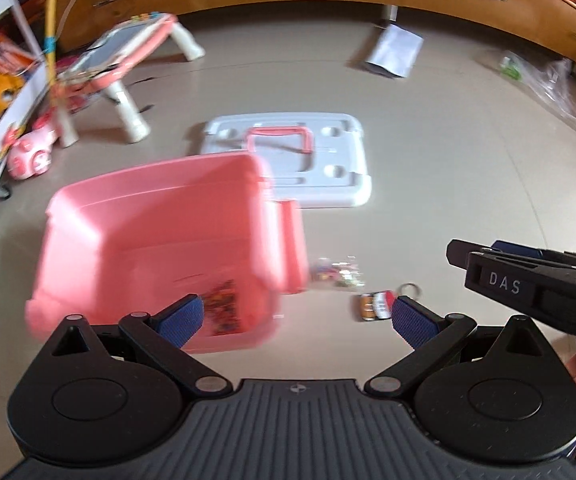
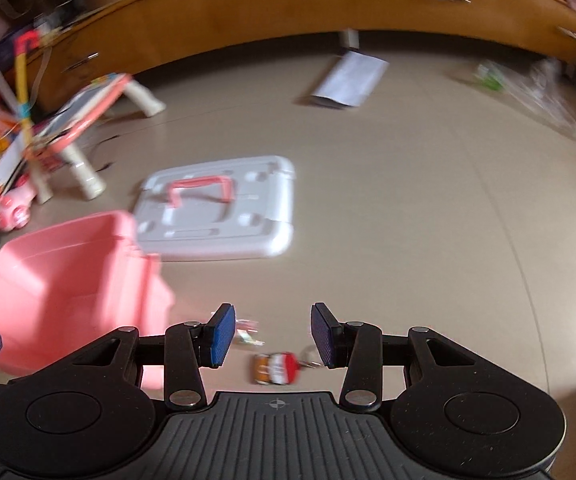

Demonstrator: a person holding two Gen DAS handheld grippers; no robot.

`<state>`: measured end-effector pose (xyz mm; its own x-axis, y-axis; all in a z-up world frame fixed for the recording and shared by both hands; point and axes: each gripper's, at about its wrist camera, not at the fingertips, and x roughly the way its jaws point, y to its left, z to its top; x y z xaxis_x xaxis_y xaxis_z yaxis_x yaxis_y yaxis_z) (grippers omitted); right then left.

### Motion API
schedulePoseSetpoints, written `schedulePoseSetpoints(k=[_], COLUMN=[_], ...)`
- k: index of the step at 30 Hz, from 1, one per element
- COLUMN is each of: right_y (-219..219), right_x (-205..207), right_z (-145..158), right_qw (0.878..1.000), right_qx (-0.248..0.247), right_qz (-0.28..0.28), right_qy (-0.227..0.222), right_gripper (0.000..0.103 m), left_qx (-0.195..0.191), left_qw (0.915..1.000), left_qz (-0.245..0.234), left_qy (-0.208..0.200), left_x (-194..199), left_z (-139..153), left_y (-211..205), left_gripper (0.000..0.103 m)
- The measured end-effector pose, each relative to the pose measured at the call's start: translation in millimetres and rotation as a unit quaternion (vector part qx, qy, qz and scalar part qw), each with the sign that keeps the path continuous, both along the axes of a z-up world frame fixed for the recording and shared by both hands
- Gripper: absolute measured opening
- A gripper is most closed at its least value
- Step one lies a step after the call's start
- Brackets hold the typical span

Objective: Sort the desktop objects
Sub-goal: 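Move the left tool toward the red cartoon keychain on the floor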

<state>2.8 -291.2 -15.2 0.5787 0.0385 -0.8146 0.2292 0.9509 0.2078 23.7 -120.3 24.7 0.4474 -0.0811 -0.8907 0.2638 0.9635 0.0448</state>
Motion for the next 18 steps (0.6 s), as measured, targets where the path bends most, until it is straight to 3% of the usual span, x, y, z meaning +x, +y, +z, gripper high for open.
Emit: schedulePoseSetpoints(k=[8,12,18], right_y=[-47.4,-60.1,-71.1], right_x=[-13.3,-17.7,-19.3], right_z=[-38.4,-59.0,-85.4], right_qw=[0.998,0.997,0.994], right_qx=[0.009,0.015,0.023], right_qz=[-0.055,-0.07,-0.085], right_qy=[0.027,0.043,0.064], right_gripper=[0.039,0.039,0.039], left_qx=[-0.008,-0.014,-0.006], left_qw=[0.9995,0.9984,0.9969], left_qz=[-0.025,-0.035,-0.052], left_qy=[0.019,0.042,0.06], left_x=[9.6,16.6,20.8], left_z=[-31.7,-54.5,-91.8], left_y=[-39.6,-51.6,-68.9], left_gripper=[0.103,0.092,0.092])
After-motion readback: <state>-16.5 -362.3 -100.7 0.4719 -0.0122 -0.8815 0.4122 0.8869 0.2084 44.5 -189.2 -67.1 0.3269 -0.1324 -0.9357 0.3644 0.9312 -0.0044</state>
